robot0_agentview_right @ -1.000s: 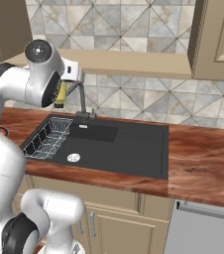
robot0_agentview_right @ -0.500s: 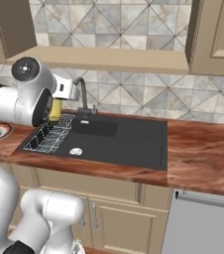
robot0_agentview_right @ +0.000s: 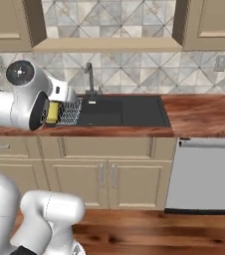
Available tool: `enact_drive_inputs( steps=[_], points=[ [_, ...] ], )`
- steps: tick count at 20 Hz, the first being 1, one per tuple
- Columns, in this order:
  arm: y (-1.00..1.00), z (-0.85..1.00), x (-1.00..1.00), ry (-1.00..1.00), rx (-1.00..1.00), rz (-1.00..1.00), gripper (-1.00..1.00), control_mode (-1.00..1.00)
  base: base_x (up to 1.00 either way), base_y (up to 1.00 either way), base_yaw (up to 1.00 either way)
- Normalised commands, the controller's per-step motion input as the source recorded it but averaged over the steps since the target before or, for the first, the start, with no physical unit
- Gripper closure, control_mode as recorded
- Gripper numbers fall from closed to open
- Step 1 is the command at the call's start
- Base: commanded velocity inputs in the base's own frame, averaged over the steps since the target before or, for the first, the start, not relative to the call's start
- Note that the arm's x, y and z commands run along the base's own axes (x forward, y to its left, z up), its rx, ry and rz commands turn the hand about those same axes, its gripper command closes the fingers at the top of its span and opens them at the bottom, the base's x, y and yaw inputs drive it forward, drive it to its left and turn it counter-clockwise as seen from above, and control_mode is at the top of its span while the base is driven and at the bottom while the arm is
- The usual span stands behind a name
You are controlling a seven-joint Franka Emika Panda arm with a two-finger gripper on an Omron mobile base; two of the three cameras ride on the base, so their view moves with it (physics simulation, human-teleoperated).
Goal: Move the hot dog bun to the plate on the dining table and place the condiment next to that plate. Then navigate to the fridge and take the sausage and place it on the plate as well.
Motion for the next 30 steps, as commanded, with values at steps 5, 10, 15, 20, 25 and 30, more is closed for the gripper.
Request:
enact_drive_inputs(
  steps=[5,10,15,20,25,30],
  points=[
    [0.0,0.0,0.0,0.0,0.0,0.0,1.0,1.0,-0.92,0.62,-0.72],
    [0.0,0.0,0.0,0.0,0.0,0.0,1.0,1.0,-1.0,0.35,-0.72],
    [0.0,0.0,0.0,0.0,0.0,0.0,1.0,1.0,-1.0,0.07,-0.61],
    [0.0,0.0,0.0,0.0,0.0,0.0,1.0,1.0,-1.0,0.0,-0.51],
    [0.0,0.0,0.0,0.0,0.0,0.0,1.0,1.0,-1.0,-0.02,-0.4],
    [0.0,0.0,0.0,0.0,0.0,0.0,1.0,1.0,-1.0,-0.1,-0.32]
  ],
)
